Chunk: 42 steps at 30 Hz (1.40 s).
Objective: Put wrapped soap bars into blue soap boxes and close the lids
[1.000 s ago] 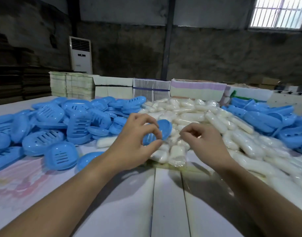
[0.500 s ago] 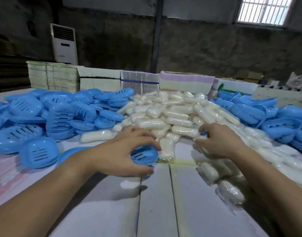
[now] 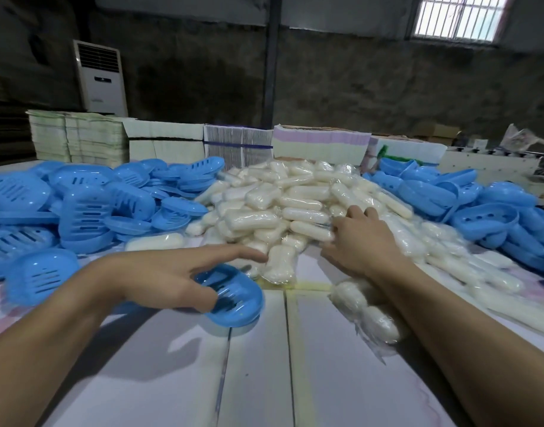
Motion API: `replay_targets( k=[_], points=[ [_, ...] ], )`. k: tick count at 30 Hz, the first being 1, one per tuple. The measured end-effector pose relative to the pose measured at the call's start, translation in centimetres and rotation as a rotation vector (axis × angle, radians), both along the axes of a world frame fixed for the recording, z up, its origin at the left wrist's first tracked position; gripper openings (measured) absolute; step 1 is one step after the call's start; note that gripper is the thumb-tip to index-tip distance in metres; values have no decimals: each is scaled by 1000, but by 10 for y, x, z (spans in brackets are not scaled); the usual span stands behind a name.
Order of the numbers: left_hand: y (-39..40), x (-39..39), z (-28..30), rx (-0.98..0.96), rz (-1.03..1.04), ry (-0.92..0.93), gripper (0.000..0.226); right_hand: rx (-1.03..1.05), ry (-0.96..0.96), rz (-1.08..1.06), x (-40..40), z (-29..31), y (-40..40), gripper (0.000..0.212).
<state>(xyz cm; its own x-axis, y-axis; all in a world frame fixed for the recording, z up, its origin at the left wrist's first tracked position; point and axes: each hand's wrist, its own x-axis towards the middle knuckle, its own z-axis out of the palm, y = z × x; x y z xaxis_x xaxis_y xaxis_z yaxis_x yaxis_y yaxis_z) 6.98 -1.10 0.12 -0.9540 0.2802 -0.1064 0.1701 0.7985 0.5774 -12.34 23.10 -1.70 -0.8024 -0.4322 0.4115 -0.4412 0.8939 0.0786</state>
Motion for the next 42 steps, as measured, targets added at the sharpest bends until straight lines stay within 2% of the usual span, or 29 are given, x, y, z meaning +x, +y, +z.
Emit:
replay_targets(
  k=[2,4,7,11,15,18,20,23,26,28,30,32,34,37,42],
  points=[
    [-5,5,4,-27,3,-30,80,-34,-20,56,4,3,1,38],
    [-4,5,4,-105,51,22,76,-95,-65,129,10,5,1,33],
    [-2,0,-3,-204,69,123,64,-349,-165,196,21,7,1,39],
    [-3,-1,-2,-120,17,133,45,-635,-319,201,30,13,4,44],
    [-13,7,8,-115,26,98,65,-872,-457,192,38,21,4,56],
    [-19,9,9,-133,32,137,73,-965,-563,232,45,24,1,34],
    [-18,6,5,-146,39,150,70,-1003,-610,258,48,24,-1,34],
    [-14,-1,-2,-104,59,180,59,-1035,-659,262,51,25,-3,43],
    [-4,-7,-10,-24,113,211,61,-1068,-704,299,51,26,-6,29],
    [5,-12,-16,16,172,244,69,-1060,-746,322,53,25,-7,27],
    [14,-16,-22,73,231,257,79,-944,-764,338,58,22,-9,34],
    [21,-19,-26,77,264,294,85,-821,-755,351,64,20,-11,32],
    [23,-22,-28,55,284,335,86,-788,-756,354,68,17,-15,33],
    [24,-22,-29,37,308,352,82,-687,-682,286,73,15,-19,38],
    [25,-22,-29,-15,311,423,58,-434,-413,316,85,14,-23,52]
  ],
)
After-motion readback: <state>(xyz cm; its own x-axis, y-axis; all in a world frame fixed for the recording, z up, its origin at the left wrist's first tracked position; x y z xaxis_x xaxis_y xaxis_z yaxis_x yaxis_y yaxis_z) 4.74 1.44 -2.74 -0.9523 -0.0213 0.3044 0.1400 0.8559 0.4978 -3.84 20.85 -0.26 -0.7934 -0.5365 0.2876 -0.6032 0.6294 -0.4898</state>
